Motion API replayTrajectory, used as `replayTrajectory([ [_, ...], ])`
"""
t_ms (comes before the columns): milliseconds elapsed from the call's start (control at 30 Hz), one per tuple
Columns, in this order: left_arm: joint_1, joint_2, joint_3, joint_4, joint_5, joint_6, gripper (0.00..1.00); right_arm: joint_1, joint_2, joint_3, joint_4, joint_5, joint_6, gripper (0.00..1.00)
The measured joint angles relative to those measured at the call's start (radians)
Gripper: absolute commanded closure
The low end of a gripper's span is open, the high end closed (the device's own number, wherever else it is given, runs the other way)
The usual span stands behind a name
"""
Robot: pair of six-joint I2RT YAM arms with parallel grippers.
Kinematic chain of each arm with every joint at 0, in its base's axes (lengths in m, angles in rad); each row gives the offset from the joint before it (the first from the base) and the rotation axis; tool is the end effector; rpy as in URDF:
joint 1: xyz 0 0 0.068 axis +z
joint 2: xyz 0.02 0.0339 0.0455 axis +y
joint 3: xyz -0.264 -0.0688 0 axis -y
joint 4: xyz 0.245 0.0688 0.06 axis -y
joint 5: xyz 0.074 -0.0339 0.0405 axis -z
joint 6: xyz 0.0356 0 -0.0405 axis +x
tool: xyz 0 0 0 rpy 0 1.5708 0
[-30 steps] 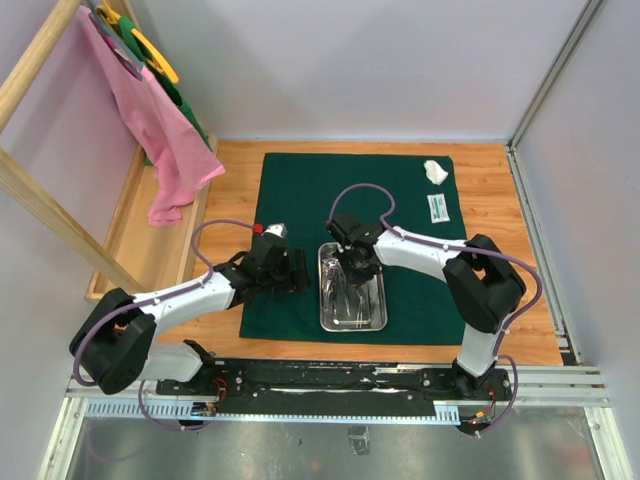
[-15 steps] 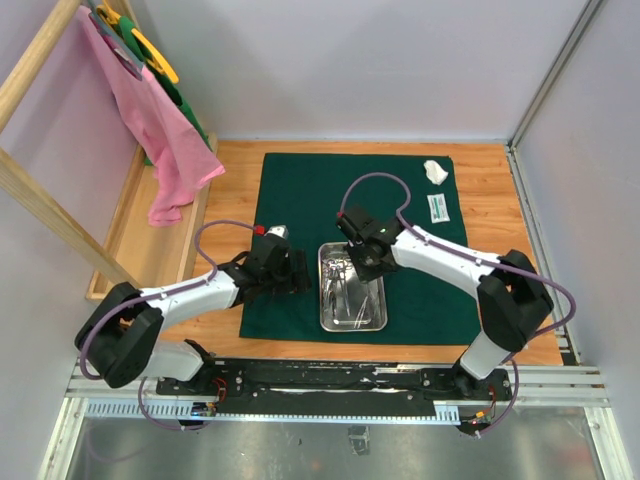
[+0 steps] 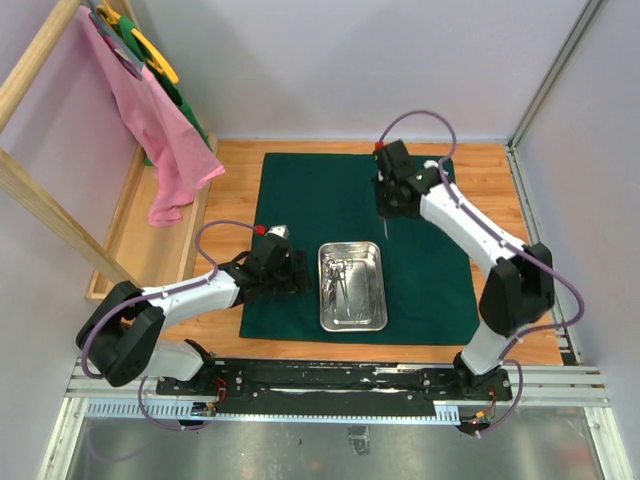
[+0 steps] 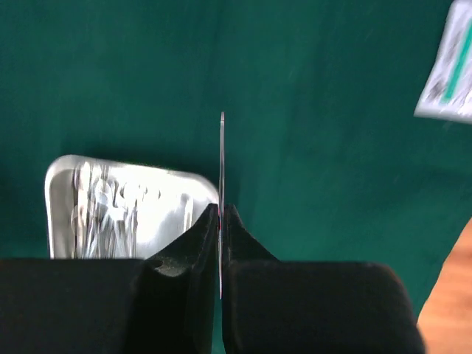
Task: Open and lay out the surgical kit
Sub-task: Pick up the medical item from the container, then place the medical item in the surgical kit.
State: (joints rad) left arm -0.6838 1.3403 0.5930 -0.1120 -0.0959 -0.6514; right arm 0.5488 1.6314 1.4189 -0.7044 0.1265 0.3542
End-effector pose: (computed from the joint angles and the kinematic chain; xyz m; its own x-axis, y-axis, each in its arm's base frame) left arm 0.1972 -0.1563 0.1651 -0.8188 -0.1113 -0.5632 0.1056 0.9351 -0.3382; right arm 0.3049 0.1812 0.2972 -0.7919 -0.0809 -0.6053 -0.1891 0.9750 0.1171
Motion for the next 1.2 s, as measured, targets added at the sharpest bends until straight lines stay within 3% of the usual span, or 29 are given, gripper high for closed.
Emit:
replayTrajectory([
  [233,0.0,0.0,0.002,0.0,0.001,0.0,0.1,-0.2,0.334,0.332,0.052,0.005,-0.093,0.95],
  [400,0.0,0.0,0.002,-0.001,0.001,0.001,0.1,-0.274,0.538,0.464,0.049,0.01,-0.135,0.89],
  [567,0.0,0.002,0.002,0.0,0.001,0.001,0.1,-0.299,0.66,0.574,0.045,0.014,-0.166,0.82],
  [633,0.0,0.009,0.003,0.0,0.001,0.001,0.1,-0.299,0.698,0.623,0.046,0.014,-0.177,0.73],
  [800,0.0,0.018,0.006,0.002,0.001,0.001,0.1,-0.301,0.734,0.653,0.051,0.013,-0.184,0.63],
  [1033,0.0,0.018,0.007,0.001,0.001,0.001,0.1,-0.305,0.735,0.649,0.051,0.004,-0.175,0.6],
  [1200,0.0,0.012,0.007,-0.002,0.0,0.001,0.1,-0.304,0.652,0.544,0.068,-0.016,-0.168,0.6],
])
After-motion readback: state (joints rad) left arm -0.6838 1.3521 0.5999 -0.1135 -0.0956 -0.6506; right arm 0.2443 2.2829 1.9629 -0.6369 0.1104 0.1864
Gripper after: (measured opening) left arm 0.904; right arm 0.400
